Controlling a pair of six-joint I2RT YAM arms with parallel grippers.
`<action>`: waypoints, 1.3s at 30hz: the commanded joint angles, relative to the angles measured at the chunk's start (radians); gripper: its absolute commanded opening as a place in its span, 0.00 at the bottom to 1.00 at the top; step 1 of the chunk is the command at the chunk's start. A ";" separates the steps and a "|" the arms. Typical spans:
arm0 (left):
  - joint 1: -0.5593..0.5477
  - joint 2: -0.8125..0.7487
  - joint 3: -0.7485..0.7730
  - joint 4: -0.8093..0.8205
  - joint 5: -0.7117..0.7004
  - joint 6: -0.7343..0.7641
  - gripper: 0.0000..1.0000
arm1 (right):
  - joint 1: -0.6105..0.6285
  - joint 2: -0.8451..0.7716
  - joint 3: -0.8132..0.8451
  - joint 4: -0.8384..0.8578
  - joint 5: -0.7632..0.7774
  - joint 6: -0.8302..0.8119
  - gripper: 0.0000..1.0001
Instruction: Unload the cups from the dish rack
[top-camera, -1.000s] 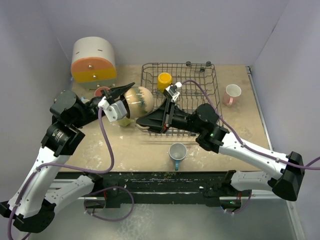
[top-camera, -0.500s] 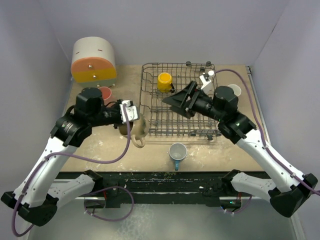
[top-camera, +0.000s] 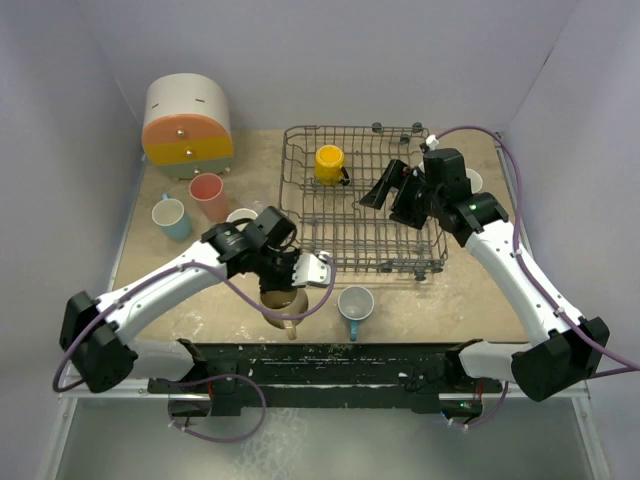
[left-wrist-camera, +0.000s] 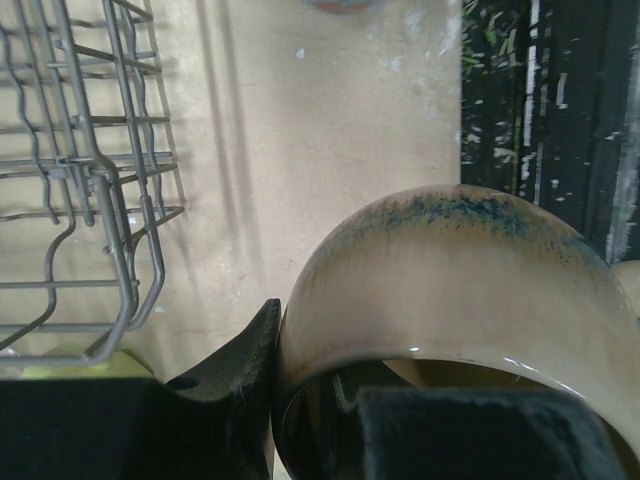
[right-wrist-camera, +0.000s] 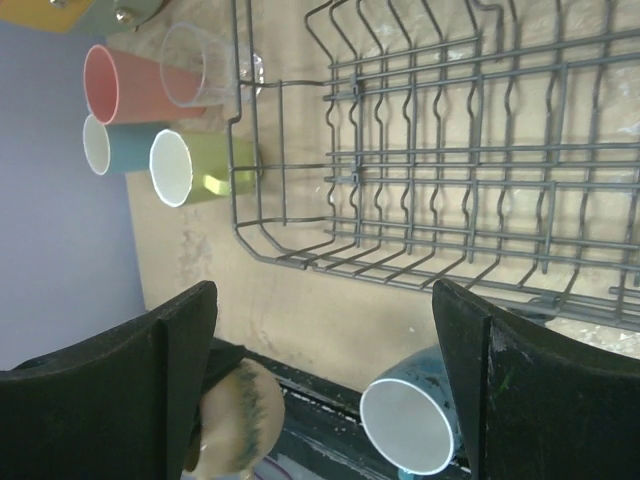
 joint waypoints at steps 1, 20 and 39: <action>-0.028 0.105 0.022 0.125 -0.041 0.001 0.00 | -0.027 -0.015 0.061 -0.021 0.034 -0.059 0.90; -0.212 0.344 -0.039 0.395 -0.306 -0.037 0.00 | -0.087 -0.043 0.082 -0.057 -0.006 -0.080 0.91; -0.212 0.319 -0.043 0.381 -0.339 -0.025 0.36 | -0.101 -0.028 0.072 -0.031 -0.024 -0.084 0.92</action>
